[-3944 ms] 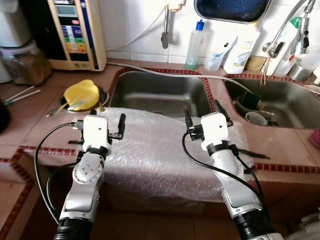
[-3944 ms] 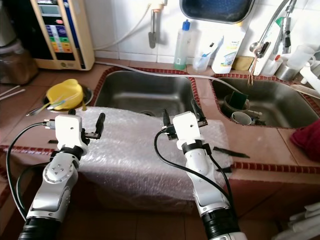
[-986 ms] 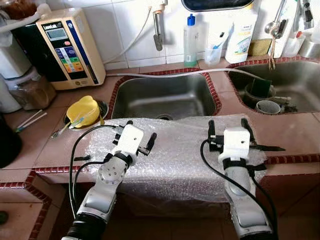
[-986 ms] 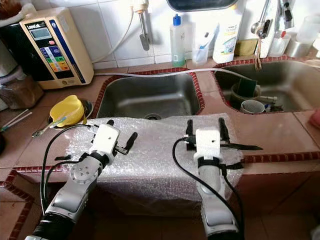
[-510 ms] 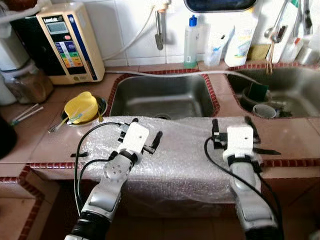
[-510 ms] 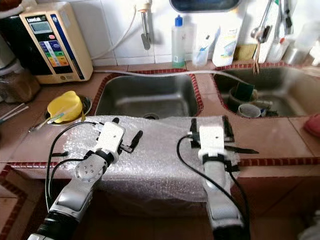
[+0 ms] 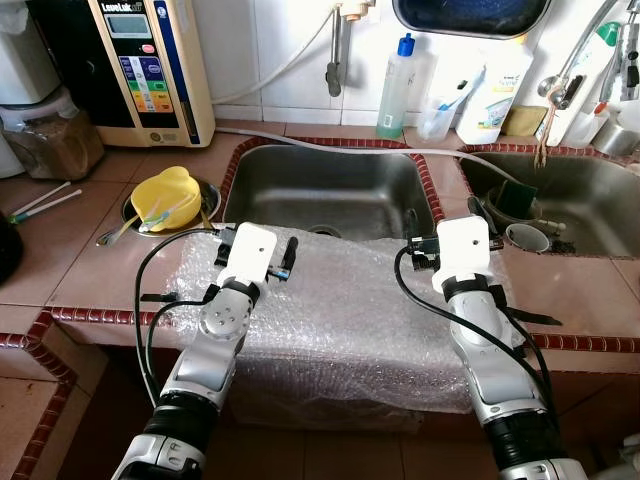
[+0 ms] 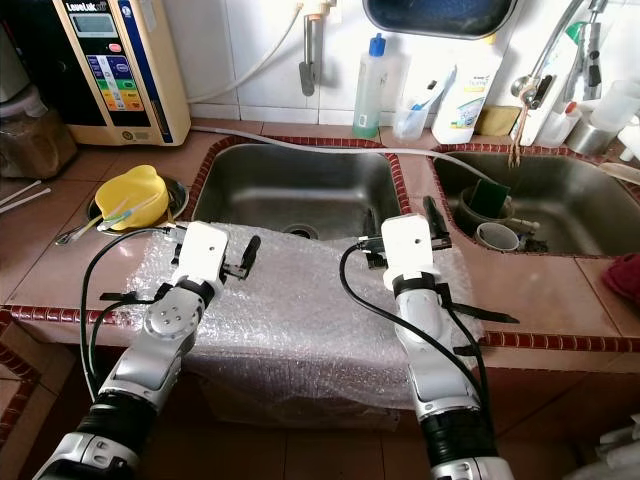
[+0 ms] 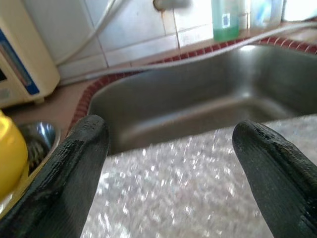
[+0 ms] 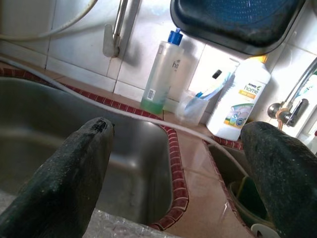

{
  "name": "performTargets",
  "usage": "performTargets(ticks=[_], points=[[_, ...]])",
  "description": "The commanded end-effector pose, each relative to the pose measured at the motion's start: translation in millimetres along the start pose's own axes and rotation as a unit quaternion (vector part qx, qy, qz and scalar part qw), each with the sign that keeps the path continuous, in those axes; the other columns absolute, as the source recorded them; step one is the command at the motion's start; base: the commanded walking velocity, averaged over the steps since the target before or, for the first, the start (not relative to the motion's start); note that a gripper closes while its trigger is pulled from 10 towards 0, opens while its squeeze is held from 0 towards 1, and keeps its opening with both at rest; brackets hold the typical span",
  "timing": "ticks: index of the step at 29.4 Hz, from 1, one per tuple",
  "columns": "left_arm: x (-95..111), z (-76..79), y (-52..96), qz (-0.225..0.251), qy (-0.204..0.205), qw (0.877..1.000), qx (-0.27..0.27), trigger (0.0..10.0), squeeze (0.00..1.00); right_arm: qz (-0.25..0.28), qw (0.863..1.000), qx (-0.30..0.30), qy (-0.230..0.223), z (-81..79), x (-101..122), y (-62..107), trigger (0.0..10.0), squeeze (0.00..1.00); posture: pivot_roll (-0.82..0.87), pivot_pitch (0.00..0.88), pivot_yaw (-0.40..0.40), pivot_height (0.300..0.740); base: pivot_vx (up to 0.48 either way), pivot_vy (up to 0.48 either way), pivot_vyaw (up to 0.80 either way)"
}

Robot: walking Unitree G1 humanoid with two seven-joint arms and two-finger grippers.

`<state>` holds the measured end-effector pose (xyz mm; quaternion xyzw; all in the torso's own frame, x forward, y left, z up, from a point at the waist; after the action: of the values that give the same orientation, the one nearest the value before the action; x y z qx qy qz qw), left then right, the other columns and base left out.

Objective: Kitchen organization

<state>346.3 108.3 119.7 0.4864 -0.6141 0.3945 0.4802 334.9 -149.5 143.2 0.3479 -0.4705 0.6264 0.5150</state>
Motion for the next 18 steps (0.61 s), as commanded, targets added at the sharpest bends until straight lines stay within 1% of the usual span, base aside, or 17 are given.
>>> performTargets(ticks=[1,4,6,10,12,15,18], points=[[0,2.6,-2.6,0.001,-0.008,1.000,-0.006,10.0,0.00,0.005,1.000,-0.006,-0.007,0.5,2,-5.1,10.0,0.00,0.04,0.000,-0.022,0.740,0.000,0.000,0.00],[-3,1.9,-3.7,-0.001,-0.010,1.000,-0.006,10.0,0.00,0.013,1.000,-0.006,-0.016,-5.6,5,-9.3,10.0,0.00,0.03,0.000,-0.016,0.740,0.000,0.000,0.00],[-3,1.5,-3.5,0.000,-0.010,1.000,-0.005,10.0,0.00,0.016,1.000,-0.006,-0.018,-6.2,7,-10.4,10.0,0.00,0.04,0.000,-0.016,0.740,0.000,0.000,0.00],[-8,0.7,1.1,-0.005,-0.015,1.000,-0.005,10.0,0.00,0.012,1.000,-0.003,-0.022,-8.9,5,-9.5,10.0,0.00,0.05,0.000,-0.023,0.740,0.000,0.000,0.00],[-16,0.3,5.3,-0.013,-0.019,1.000,-0.006,10.0,0.00,0.009,1.000,0.007,-0.026,-13.5,2,-9.7,10.0,0.00,0.06,0.000,-0.037,0.740,0.000,0.000,0.00],[-19,-0.6,5.8,-0.017,-0.019,1.000,-0.005,10.0,0.00,0.013,1.000,0.015,-0.023,-15.7,3,-12.6,10.0,0.00,0.06,0.000,-0.038,0.740,0.000,0.000,0.00],[-16,1.0,2.8,-0.015,-0.018,1.000,-0.005,10.0,0.00,0.018,1.000,0.012,-0.020,-12.1,6,-17.1,10.0,0.00,0.06,0.000,-0.038,0.740,0.000,0.000,0.00]])
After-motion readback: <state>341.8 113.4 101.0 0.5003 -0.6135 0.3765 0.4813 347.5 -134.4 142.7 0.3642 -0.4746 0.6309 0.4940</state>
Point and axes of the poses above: a point about 5 cm out from each wrist's last joint towards the gripper, its own y axis pointing back from the gripper into the wrist, its own x axis along the axis of the wrist's last joint, z = x × y, the point moved 1 cm from there along -y, pointing out of the wrist towards the gripper, and after that the axes turned 2 degrees about y, right-handed, at the moved point
